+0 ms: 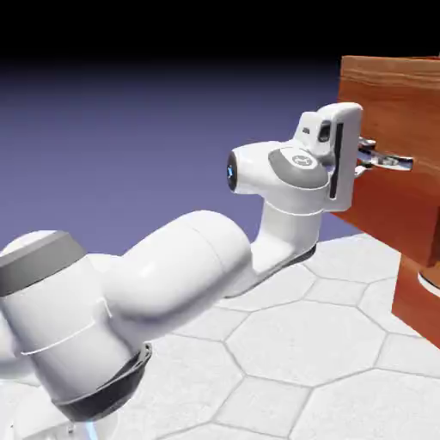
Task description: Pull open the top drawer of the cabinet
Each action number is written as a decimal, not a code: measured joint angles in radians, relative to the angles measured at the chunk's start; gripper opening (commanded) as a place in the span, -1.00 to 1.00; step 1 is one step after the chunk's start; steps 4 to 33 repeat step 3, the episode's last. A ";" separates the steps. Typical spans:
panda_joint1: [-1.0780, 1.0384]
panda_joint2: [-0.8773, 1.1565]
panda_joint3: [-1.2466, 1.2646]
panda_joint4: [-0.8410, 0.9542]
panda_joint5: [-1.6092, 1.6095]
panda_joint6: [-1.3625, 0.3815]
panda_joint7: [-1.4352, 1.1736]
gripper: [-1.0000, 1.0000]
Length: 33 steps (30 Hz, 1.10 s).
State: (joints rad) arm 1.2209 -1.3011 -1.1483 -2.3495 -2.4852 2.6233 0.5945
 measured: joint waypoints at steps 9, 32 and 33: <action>-0.036 -0.007 0.016 -0.030 0.011 0.006 -0.002 1.00; -0.036 -0.007 0.016 -0.030 0.011 0.006 -0.002 1.00; -0.036 -0.007 0.016 -0.030 0.011 0.006 -0.002 1.00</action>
